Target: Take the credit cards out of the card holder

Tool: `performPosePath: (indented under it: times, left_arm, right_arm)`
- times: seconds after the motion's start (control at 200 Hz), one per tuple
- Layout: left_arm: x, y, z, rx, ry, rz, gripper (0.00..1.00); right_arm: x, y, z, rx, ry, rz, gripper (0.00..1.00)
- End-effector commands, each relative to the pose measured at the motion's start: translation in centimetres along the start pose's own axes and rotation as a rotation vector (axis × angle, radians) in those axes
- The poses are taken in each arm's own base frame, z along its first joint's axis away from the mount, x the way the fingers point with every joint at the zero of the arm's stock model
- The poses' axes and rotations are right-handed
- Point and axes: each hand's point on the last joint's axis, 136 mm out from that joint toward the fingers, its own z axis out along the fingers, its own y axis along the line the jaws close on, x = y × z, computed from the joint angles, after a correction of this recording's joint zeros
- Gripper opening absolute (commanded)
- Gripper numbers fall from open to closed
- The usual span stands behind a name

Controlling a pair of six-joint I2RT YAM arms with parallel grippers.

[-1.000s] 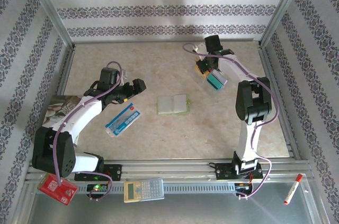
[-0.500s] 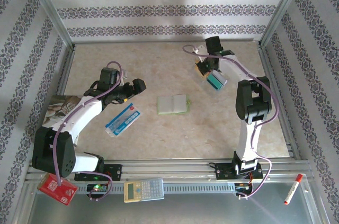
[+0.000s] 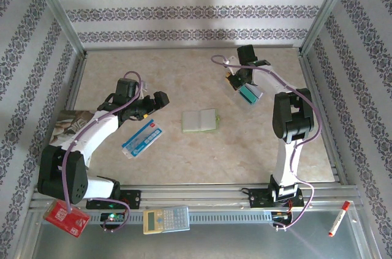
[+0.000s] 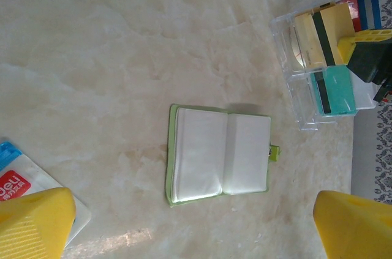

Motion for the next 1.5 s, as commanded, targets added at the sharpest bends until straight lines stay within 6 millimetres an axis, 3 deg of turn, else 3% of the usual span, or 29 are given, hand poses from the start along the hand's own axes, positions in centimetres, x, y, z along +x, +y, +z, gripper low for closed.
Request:
performPosePath:
  times: [0.0,0.095,0.24,0.475,0.649,0.824,0.984,1.194,1.344,1.499]
  left_arm:
    - [-0.5,-0.1,-0.2,0.013,-0.008,-0.020,1.00]
    - [-0.5,-0.1,-0.2,0.013,-0.008,-0.019,1.00]
    - [-0.4,0.0,-0.2,0.011,-0.006,-0.020,1.00]
    - [0.3,0.4,0.2,0.016,0.016,-0.038,1.00]
    - [1.1,0.8,1.0,0.033,0.045,-0.062,1.00]
    - [1.8,-0.4,2.2,0.091,0.089,-0.073,0.98]
    - [3.3,-1.9,4.0,0.106,0.147,-0.055,0.85]
    - [5.6,-3.0,7.2,0.056,0.227,-0.006,0.62]
    - [6.6,-2.7,9.3,-0.032,0.259,0.034,0.52]
    - [6.7,-1.2,10.9,-0.141,0.267,0.050,0.49]
  right_arm:
    - [-0.5,-1.7,-0.9,0.062,-0.006,0.033,0.18]
    - [-0.8,-1.9,-1.3,0.072,-0.015,0.046,0.24]
    - [-1.6,-2.1,-2.8,0.077,-0.050,0.065,0.24]
    - [-3.4,-0.4,-7.9,0.041,-0.174,0.183,0.27]
    - [-3.2,4.2,-10.6,0.011,-0.212,0.352,0.36]
    - [-2.0,11.5,-11.4,-0.083,-0.185,0.457,0.43]
    - [-0.2,17.6,-9.9,-0.227,-0.105,0.556,0.42]
    - [3.6,21.5,-5.4,-0.332,0.039,0.653,0.41]
    - [5.0,22.1,-3.7,-0.327,0.093,0.651,0.41]
    - [6.5,21.6,-2.0,-0.270,0.139,0.645,0.40]
